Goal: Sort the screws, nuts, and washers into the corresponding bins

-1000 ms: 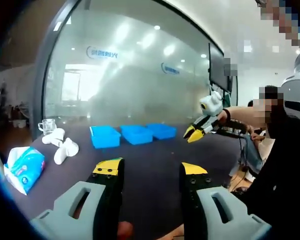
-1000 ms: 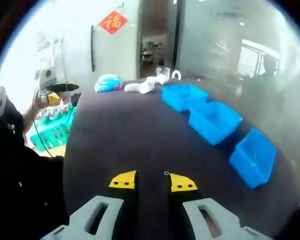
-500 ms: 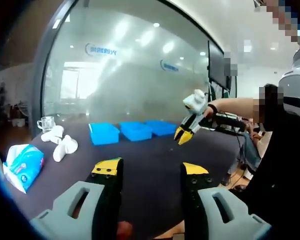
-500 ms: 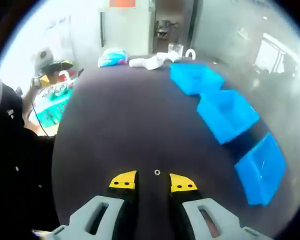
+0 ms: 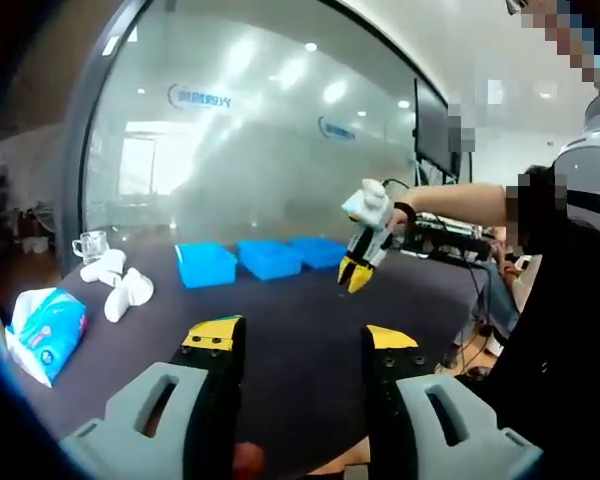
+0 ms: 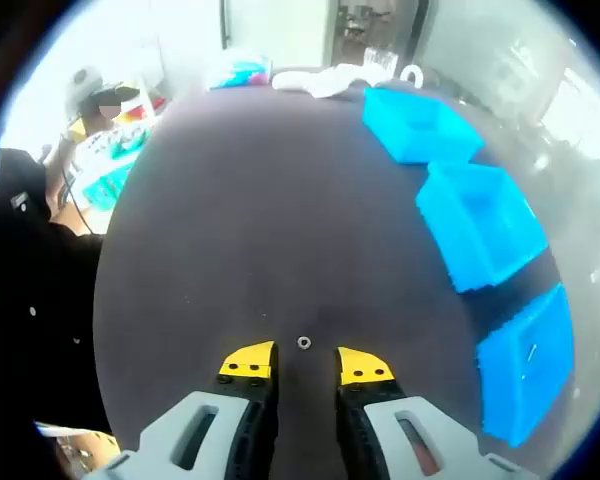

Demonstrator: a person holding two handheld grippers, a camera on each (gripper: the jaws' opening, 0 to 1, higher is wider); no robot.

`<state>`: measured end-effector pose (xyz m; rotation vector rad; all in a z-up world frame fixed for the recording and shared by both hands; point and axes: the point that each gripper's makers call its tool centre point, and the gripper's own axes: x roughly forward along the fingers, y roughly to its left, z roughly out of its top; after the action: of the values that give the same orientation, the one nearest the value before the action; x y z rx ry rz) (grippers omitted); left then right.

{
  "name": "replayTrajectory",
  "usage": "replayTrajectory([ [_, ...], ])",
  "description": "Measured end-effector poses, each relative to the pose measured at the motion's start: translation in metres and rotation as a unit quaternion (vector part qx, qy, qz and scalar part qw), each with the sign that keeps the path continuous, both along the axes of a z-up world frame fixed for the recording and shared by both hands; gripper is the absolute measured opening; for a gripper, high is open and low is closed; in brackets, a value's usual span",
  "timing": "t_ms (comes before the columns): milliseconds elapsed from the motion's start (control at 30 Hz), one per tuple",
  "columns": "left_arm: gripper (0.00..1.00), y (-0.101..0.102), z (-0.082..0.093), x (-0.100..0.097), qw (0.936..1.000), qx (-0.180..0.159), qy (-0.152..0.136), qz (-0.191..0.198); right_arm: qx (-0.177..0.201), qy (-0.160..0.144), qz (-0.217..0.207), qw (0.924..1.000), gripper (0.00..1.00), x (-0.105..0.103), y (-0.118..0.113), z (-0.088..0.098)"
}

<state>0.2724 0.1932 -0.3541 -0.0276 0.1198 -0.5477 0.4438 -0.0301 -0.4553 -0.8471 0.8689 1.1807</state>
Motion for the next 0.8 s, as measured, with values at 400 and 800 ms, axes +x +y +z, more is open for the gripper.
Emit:
replayTrajectory([
  [400, 0.45, 0.005, -0.002, -0.003, 0.9999, -0.003, 0.001, 0.012, -0.045, 0.013, 0.027, 0.9985, 0.14, -0.001, 0.004, -0.014],
  [800, 0.45, 0.004, -0.001, -0.003, 0.9999, -0.01, -0.001, 0.011, -0.048, 0.037, 0.034, 0.9976, 0.04, -0.009, 0.004, -0.017],
])
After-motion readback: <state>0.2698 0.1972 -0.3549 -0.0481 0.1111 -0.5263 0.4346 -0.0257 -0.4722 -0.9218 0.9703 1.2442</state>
